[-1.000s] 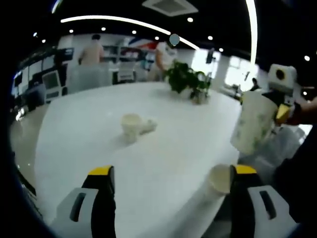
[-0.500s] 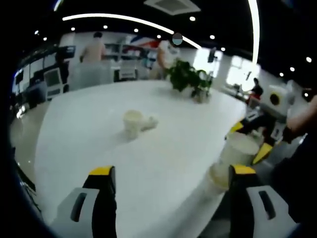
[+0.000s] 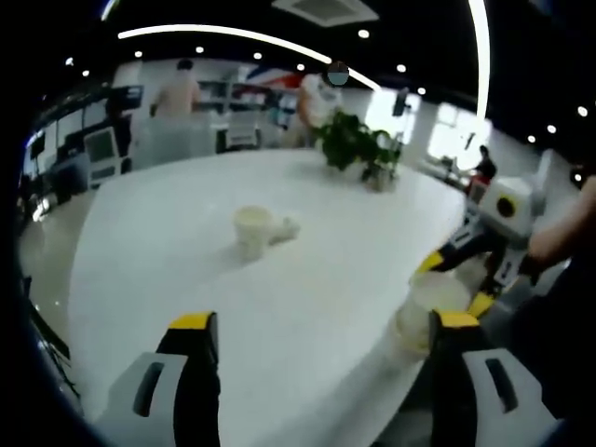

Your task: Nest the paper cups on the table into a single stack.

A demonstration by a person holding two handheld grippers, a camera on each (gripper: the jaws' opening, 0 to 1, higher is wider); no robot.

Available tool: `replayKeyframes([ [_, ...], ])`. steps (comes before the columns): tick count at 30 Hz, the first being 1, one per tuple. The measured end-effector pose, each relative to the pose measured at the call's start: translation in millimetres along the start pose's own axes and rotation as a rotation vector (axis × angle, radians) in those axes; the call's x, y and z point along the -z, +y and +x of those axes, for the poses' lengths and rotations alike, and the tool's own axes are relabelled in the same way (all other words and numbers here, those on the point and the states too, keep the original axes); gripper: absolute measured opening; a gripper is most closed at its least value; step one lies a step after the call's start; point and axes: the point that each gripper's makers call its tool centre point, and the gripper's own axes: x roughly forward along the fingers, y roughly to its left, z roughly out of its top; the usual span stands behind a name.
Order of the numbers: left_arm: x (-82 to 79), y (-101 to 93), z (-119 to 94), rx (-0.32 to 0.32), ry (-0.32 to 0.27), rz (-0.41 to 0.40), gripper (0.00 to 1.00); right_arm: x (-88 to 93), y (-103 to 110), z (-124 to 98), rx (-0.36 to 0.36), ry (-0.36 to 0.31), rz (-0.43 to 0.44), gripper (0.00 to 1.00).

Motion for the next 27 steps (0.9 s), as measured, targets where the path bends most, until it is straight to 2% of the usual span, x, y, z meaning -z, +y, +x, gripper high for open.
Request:
replayKeyframes([
  [12, 4.8, 2.7, 0, -0.007, 0.011, -0.008, 0.93, 13.7, 1, 3, -0.013, 0.03, -0.012, 0.42],
  [27, 7.6, 0.5, 1, -0.004, 0.018, -0.011, 0.93, 18.9, 4, 6, -0.02, 0.041, -0.009, 0.46],
])
